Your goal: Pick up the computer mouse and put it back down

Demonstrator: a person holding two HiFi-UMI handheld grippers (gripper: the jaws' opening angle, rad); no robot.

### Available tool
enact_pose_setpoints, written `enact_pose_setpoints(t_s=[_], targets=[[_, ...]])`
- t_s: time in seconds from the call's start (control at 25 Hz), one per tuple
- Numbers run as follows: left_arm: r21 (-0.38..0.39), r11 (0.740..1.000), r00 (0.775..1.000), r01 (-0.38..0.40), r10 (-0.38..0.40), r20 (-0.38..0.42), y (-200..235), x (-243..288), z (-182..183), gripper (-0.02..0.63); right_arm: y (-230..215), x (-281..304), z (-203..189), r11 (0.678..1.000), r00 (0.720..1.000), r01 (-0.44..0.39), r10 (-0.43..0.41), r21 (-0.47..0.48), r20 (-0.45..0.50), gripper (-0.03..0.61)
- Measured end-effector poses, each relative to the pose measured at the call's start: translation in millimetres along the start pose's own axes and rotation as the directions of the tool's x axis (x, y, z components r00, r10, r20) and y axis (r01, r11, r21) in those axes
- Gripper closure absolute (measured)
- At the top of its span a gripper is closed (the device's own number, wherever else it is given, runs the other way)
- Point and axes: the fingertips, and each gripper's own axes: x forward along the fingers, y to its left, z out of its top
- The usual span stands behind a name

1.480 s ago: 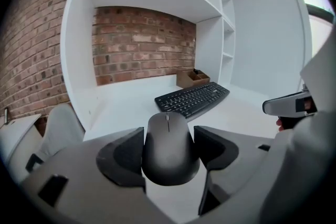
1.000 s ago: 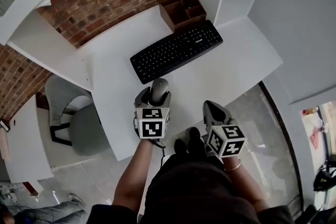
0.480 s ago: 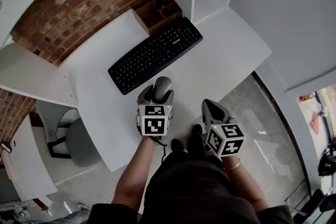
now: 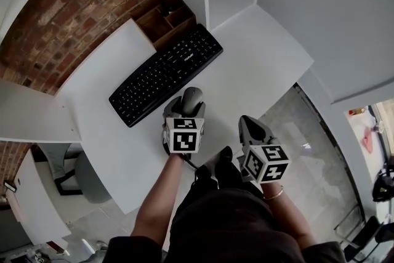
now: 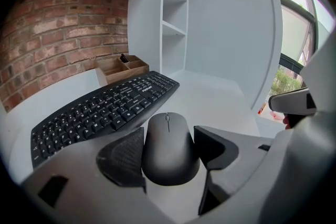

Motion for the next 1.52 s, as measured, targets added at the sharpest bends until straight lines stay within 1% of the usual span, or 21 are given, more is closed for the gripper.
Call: enact_pose_setpoints(t_s=[0.4,0.84,1.04,1.24,1.52], targets=[[0.022,1.000,0.999,0.001,0.000,-0.037,-10,41,16,0.321,-26,23,13,1.000,1.000,0.001,0.000,0.006,-0.024,0.575],[-0.013,0.999,0.998,0.031,-0.032,-0.058,-13,57,13,0.321,-30,35,19,1.000,0.999,-0.008,0.008,0.005,-0.037,0.575],[-0.004,0.999,0.999,0.046,-0.046,-0.023,-13,58,16,0.321,-27,35,17,1.000,0.999,-0.011,0.011,0.001,-0.038,0.575],[-0.028,0.999,0.999,0.033,-0.034,-0.013,-10,47,20,0.308,-23,33,17,1.000,0.999,-0.012,0.012,-0.004,-0.031,0.575],[-0.001,0.999,0.997,0.035,-0.035,0.068,-9,20,37,0.308,-16,27,17,1.000,1.000,-0.012,0.012,-0.014,-0.017,0.575]])
